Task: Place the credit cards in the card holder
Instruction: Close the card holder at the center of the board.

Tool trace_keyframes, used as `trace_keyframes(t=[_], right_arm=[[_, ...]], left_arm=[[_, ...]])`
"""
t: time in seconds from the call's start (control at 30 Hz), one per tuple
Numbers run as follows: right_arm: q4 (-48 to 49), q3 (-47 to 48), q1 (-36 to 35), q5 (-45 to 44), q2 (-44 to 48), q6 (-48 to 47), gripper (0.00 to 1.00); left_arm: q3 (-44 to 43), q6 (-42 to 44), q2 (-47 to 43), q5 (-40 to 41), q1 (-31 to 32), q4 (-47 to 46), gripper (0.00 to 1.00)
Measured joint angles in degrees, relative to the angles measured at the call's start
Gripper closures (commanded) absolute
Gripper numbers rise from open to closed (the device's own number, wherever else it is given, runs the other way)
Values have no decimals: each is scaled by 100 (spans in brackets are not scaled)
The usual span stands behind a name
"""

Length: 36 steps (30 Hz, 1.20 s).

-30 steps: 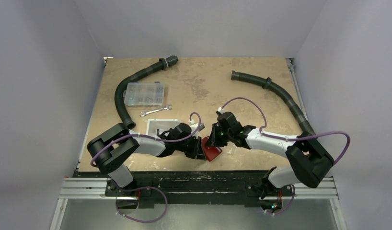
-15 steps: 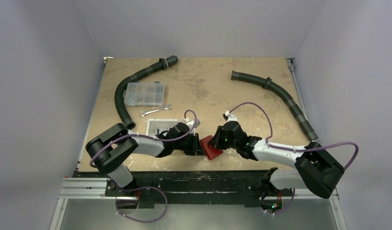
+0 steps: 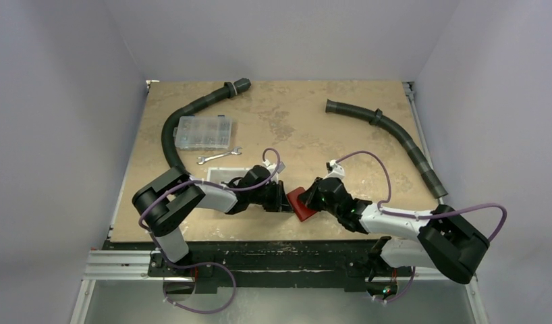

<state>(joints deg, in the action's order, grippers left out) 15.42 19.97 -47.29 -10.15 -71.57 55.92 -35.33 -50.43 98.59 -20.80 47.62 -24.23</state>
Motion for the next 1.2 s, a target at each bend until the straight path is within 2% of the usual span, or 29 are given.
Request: trace_keyframes(t=[0.27, 0.53, 0.77, 0.97, 1.2], right_arm=[[-199, -28, -46, -271, 111, 310, 100], [-1021, 365, -103, -592, 125, 286, 100], [-1198, 358, -149, -761, 164, 299, 100], [-1176, 385, -549, -1368, 37, 494, 100], [-981, 199, -1161, -2404, -13, 1150, 100]], left_arm=[[-214, 57, 57, 0, 0, 278, 100], [-590, 170, 120, 22, 0, 820, 100], [-918, 221, 225, 76, -13, 1217, 100], [-949, 203, 245, 44, -31, 1279, 100], [-881, 142, 245, 20, -35, 1139, 100]])
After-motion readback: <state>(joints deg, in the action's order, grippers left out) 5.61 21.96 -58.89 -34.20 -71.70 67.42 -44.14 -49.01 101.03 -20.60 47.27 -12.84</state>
